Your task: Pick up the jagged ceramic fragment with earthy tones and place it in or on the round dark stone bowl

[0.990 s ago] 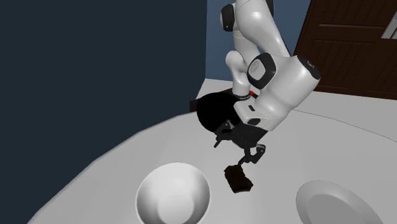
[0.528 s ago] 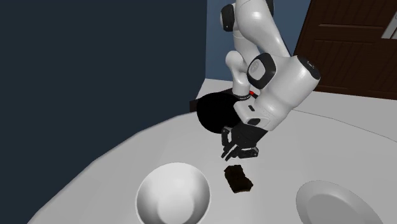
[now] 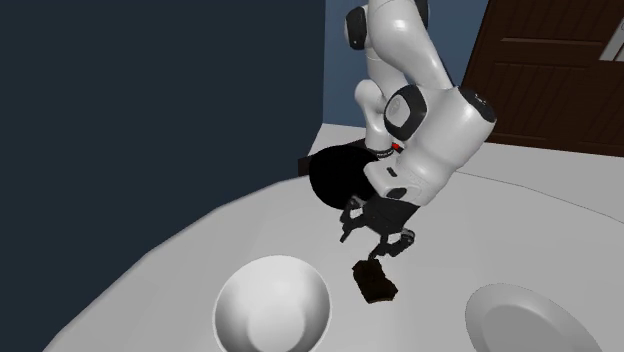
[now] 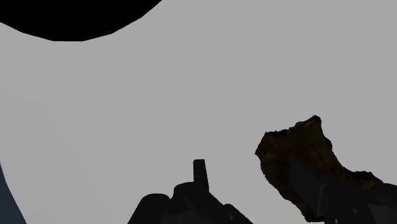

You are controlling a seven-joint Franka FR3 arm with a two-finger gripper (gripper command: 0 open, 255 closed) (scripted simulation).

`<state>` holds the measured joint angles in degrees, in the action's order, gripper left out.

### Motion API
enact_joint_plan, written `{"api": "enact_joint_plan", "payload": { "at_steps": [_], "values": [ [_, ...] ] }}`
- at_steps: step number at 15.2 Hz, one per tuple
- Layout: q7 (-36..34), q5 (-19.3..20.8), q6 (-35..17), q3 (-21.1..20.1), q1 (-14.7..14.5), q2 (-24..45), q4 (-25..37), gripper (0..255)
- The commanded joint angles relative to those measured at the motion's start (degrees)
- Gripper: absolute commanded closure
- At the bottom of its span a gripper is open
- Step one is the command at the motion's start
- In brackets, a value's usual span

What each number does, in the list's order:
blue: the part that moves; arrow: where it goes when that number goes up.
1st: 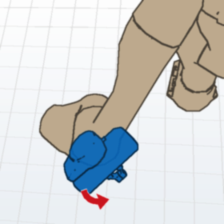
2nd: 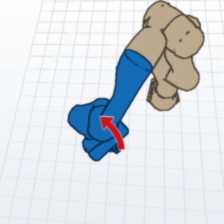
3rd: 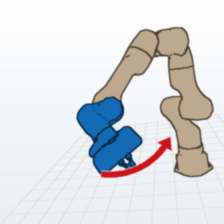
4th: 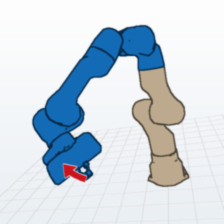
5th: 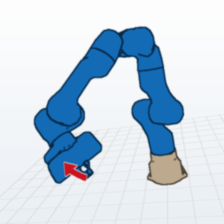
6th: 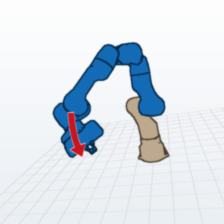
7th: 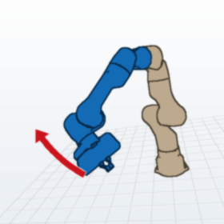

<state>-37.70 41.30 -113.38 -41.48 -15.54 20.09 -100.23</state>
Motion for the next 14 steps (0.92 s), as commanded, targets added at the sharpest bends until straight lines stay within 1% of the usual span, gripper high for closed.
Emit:
{"api": "enact_joint_plan", "payload": {
  "at_steps": [1, 2, 3, 10, 14],
  "values": [
    [21.59, -8.25, -6.27, -4.30, 6.21, 1.35, 0.05, 0],
    [34.07, -13.30, -7.22, -7.67, 9.77, 3.83, 1.43, 0],
    [37.29, -14.26, -6.96, -9.18, 11.06, 4.93, 2.03, 0],
    [35.31, -10.81, -10.58, -7.37, 9.74, 8.48, 0.80, 0],
    [35.31, -10.81, -10.58, -7.37, 9.74, 8.48, 0.80, 0]
  ]
}}
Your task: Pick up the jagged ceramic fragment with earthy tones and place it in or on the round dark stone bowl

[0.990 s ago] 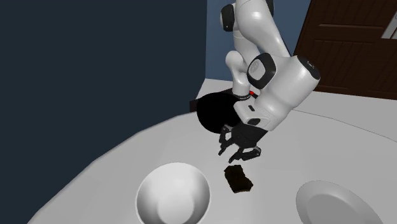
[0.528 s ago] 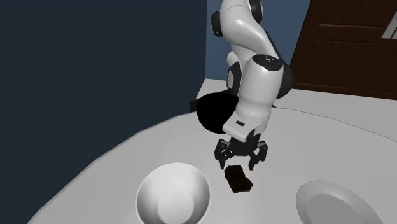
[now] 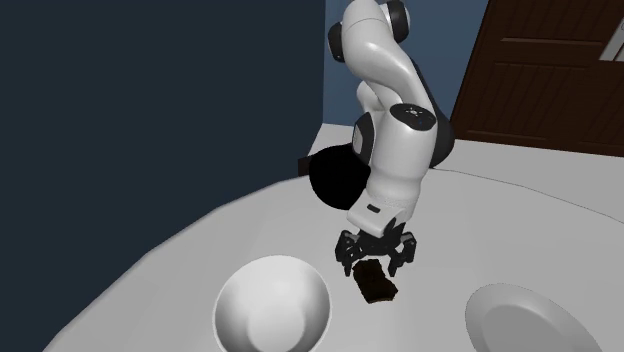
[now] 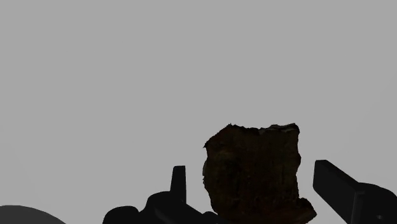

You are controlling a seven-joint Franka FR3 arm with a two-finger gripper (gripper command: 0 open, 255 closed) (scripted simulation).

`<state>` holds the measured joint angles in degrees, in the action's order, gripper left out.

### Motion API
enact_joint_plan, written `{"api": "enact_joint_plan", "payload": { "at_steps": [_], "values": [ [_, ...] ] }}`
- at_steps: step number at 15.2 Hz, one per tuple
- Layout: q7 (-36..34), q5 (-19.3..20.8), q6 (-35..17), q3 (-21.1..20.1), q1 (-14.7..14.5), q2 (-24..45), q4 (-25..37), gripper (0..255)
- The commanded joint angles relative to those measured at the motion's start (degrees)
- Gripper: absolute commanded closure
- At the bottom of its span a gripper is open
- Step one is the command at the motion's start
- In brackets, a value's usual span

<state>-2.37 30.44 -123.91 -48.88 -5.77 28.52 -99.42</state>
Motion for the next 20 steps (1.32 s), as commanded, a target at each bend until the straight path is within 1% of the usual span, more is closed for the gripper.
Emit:
{"api": "enact_joint_plan", "payload": {
  "at_steps": [1, 4, 5, 14, 20],
  "values": [
    [-0.02, 0.05, -0.06, 0.03, -0.03, 0.05, -0.01, 0],
    [-0.02, 0.04, -0.05, 0.03, -0.02, 0.05, 0.00, 0],
    [-0.02, 0.04, -0.05, 0.03, -0.02, 0.05, 0.00, 255],
    [-0.02, 0.05, -0.06, 0.03, -0.03, 0.05, -0.01, 255],
    [1.51, -2.06, 3.38, -1.36, 0.71, -1.81, 2.16, 255]
  ]
}}
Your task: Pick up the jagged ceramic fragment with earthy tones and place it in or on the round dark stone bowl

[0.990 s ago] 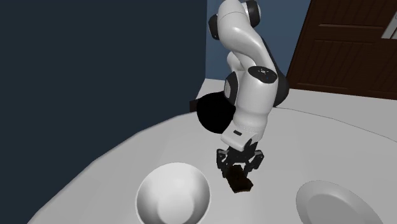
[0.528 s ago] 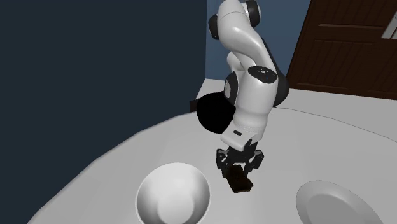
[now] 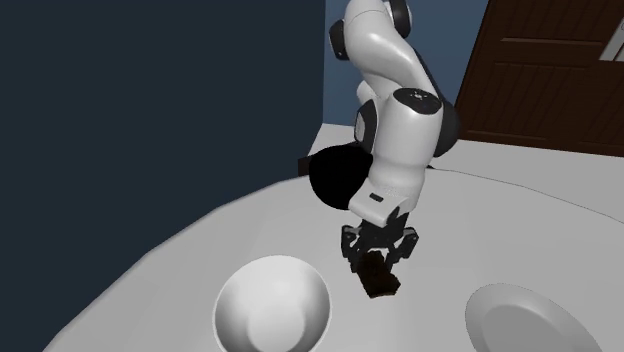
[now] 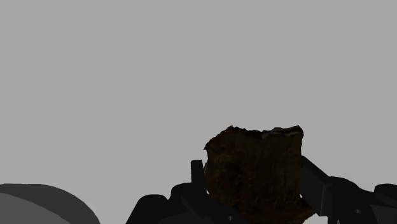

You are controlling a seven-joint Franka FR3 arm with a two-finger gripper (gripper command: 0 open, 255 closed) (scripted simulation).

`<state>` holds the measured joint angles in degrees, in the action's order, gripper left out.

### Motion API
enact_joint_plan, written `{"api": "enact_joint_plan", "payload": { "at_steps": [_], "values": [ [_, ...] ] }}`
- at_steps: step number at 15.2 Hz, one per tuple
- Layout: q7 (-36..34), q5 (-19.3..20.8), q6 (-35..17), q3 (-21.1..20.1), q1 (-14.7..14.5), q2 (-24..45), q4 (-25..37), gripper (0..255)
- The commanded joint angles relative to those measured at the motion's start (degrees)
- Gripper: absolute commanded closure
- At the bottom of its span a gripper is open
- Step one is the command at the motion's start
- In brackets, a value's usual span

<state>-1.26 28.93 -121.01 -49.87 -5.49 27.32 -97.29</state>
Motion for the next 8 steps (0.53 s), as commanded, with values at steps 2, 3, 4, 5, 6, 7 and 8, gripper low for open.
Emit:
{"api": "enact_joint_plan", "payload": {
  "at_steps": [2, 3, 4, 5, 6, 7, 8],
  "values": [
    [0.88, -1.18, 1.68, -0.76, 0.60, -1.15, 0.88, 255],
    [1.11, -1.48, 2.28, -0.95, 0.67, -1.41, 1.32, 255],
    [1.33, -1.77, 2.90, -1.13, 0.74, -1.65, 1.78, 255],
    [1.56, -2.06, 3.52, -1.30, 0.79, -1.89, 2.26, 255],
    [1.78, -2.33, 4.14, -1.46, 0.84, -2.11, 2.75, 255],
    [1.99, -2.59, 4.78, -1.62, 0.87, -2.33, 3.26, 255],
    [2.20, -2.85, 5.42, -1.77, 0.89, -2.53, 3.78, 255]
  ]
}}
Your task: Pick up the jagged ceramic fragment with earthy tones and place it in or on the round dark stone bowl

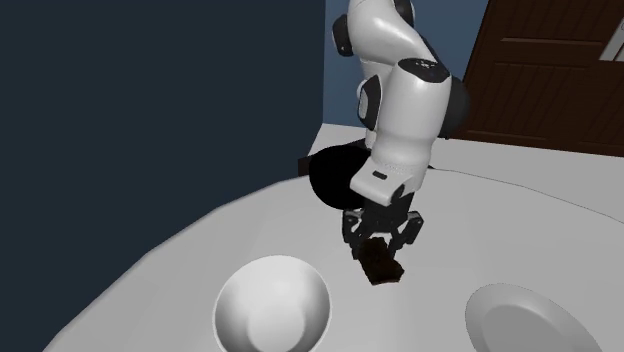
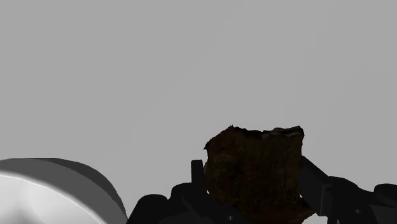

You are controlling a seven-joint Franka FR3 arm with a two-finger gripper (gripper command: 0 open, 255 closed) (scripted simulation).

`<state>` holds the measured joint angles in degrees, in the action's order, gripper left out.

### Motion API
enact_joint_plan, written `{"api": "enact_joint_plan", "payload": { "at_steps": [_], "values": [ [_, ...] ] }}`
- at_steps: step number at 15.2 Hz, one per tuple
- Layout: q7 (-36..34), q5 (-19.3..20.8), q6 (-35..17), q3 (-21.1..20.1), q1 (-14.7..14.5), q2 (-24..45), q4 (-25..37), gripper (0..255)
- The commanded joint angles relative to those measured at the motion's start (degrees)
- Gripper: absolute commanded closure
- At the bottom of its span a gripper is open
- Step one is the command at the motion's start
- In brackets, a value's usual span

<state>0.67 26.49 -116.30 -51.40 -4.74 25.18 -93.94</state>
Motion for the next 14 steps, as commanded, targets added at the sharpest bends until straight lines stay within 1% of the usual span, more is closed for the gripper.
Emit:
{"api": "enact_joint_plan", "payload": {
  "at_steps": [1, 14],
  "values": [
    [0.47, -0.65, 1.36, -0.38, 0.16, -0.58, 0.97, 255],
    [2.59, -2.59, 10.49, -1.46, -0.85, -1.84, 9.64, 255]
  ]
}}
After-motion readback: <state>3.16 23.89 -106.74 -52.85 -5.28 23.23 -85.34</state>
